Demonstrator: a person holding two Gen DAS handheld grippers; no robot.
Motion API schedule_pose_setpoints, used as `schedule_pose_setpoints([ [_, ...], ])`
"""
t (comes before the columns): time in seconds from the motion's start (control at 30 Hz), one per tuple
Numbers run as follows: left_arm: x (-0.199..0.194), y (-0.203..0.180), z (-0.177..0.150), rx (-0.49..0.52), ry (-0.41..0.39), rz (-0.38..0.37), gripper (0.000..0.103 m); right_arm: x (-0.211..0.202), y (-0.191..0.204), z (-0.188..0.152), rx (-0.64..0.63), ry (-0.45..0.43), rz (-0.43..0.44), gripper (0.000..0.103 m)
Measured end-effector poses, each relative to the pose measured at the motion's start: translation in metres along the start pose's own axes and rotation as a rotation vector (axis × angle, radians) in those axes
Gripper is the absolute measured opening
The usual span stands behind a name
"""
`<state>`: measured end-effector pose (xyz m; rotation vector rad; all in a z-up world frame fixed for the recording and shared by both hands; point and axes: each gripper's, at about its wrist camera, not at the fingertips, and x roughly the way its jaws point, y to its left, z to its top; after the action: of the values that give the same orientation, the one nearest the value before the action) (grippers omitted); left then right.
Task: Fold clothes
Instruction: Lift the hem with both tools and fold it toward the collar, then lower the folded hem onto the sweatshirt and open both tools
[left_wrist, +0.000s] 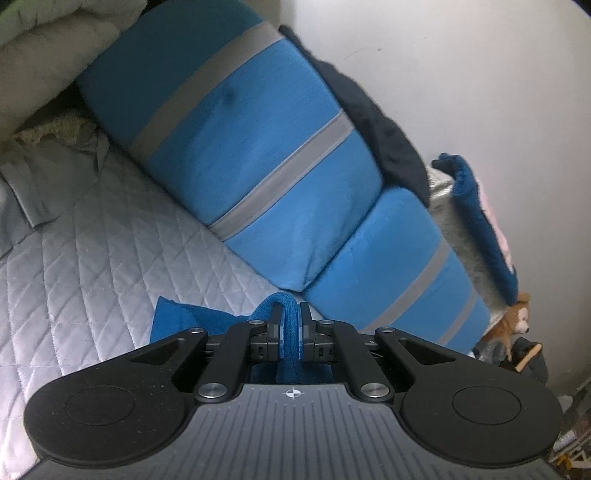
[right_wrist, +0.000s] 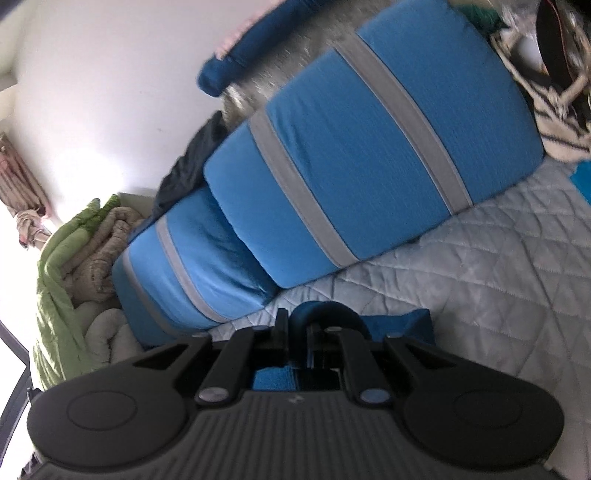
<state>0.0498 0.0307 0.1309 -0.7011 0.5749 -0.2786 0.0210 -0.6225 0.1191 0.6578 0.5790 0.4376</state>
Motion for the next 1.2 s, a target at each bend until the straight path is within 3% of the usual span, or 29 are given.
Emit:
schedule_pose_setpoints([
  [0.2, 0.023, 0.008, 0.006, -0.012, 0.018, 0.025, 0.006, 0.024, -0.019, 0.002, 0.057, 0.013, -0.022, 0.009],
  [0.43, 0.056, 0.021, 0.006, -0.003, 0.046, 0.088, 0.006, 0.054, -0.033, 0.003, 0.036, 0.032, -0.076, 0.009],
  [0.87, 0.098, 0.060, -0.016, -0.032, 0.113, 0.202, 0.007, 0.109, -0.075, -0.025, 0.022, 0.142, -0.191, 0.011],
  [0.93, 0.101, 0.065, -0.017, -0.049, 0.120, 0.203, 0.009, 0.110, -0.080, -0.028, 0.040, 0.145, -0.194, 0.021],
  [1.0, 0.102, 0.069, -0.017, -0.086, 0.130, 0.200, 0.009, 0.109, -0.082, -0.029, 0.056, 0.151, -0.186, 0.040],
  [1.03, 0.103, 0.070, -0.016, -0.105, 0.136, 0.196, 0.012, 0.109, -0.082, -0.029, 0.063, 0.158, -0.180, 0.043],
  [1.1, 0.102, 0.072, -0.015, -0.143, 0.146, 0.178, 0.020, 0.108, -0.081, -0.030, 0.072, 0.172, -0.171, 0.064],
  [1.17, 0.100, 0.072, -0.013, -0.178, 0.147, 0.141, 0.040, 0.107, -0.077, -0.031, 0.057, 0.184, -0.157, 0.075],
  [1.2, 0.098, 0.070, -0.011, -0.183, 0.145, 0.129, 0.044, 0.106, -0.074, -0.032, 0.047, 0.191, -0.149, 0.080],
])
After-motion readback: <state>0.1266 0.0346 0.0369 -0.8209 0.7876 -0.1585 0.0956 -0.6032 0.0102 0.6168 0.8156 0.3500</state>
